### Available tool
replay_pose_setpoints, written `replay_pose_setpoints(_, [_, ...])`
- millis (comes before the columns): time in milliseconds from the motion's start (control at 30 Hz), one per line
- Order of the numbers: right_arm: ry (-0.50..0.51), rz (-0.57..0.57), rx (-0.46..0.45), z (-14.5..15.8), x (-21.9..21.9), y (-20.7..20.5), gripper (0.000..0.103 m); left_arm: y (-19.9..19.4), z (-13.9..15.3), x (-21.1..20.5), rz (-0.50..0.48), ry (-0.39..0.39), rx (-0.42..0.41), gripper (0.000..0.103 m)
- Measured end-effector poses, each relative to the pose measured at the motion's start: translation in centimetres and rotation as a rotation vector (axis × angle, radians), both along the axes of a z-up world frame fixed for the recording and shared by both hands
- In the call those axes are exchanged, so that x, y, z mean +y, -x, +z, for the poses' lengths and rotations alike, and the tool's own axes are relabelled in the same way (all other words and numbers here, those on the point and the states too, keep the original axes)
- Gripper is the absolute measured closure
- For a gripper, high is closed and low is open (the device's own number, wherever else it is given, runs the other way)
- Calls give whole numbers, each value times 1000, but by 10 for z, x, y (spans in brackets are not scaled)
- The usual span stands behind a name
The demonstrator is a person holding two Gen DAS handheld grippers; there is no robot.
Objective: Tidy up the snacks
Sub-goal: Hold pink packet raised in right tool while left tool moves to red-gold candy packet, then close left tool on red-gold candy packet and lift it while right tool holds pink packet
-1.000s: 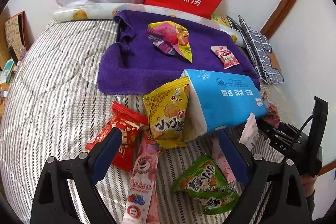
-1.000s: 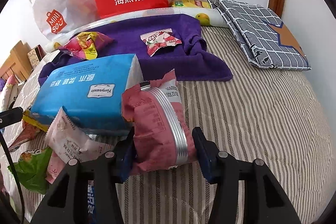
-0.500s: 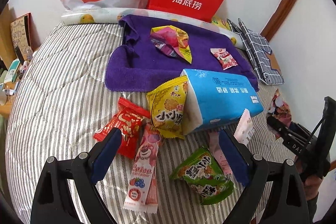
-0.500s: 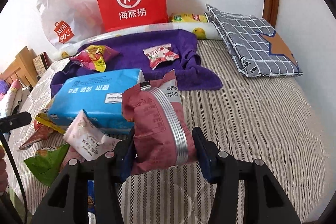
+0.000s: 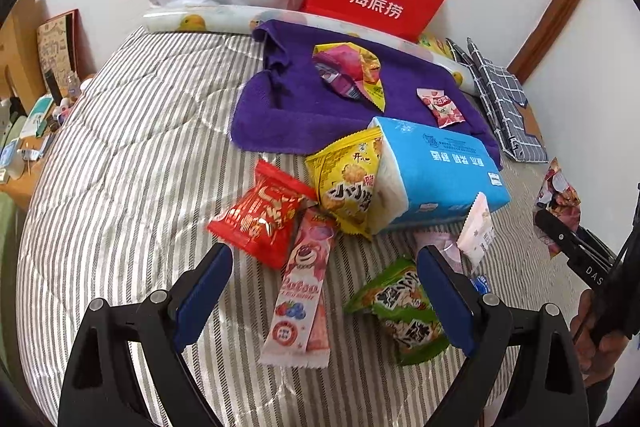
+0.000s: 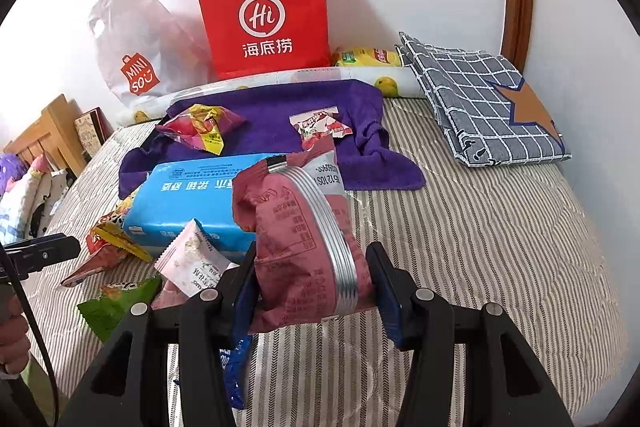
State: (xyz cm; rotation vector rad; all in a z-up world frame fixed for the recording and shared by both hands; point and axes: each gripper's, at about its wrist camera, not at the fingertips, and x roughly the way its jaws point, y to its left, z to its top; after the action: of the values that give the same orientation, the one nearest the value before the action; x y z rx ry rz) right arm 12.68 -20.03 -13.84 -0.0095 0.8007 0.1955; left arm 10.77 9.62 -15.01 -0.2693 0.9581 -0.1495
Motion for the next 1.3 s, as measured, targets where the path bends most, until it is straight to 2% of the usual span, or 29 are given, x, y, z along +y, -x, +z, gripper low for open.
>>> replay_pose_setpoints(133, [5,0,-3,1,1,4,54,3,0,1,2,13,2,10])
replay_pose_setpoints(367, [20,6,-11,1,2,9,54,4,-1,2,10,-12,6,10])
replay_pose_setpoints(700, [10,-6,-2,-5,-7,8,54,-5,-12,32,86,-26,29,10])
replay_pose_setpoints(767, [12,-9,0,-6,-8,6,54,-10,-12,34,93,-49,31,10])
replay_pose_setpoints(867, [23,-13,-1,-5,-9,4,54,-21,-16,32,89,-121,49,16])
replay_pose_setpoints(1000, [29,-19,-13,1,-11,0,54,-34,-23,29,58,-146,75,21])
replay_pose_setpoints(1133, [35,-19,-12,2,-10,-4,54,-44,-31,23,30,-160,90,22])
replay_pose_setpoints(1300, [51,-12,-2,-1,-7,-6,54,-54,-42,15,20,-248,116,25])
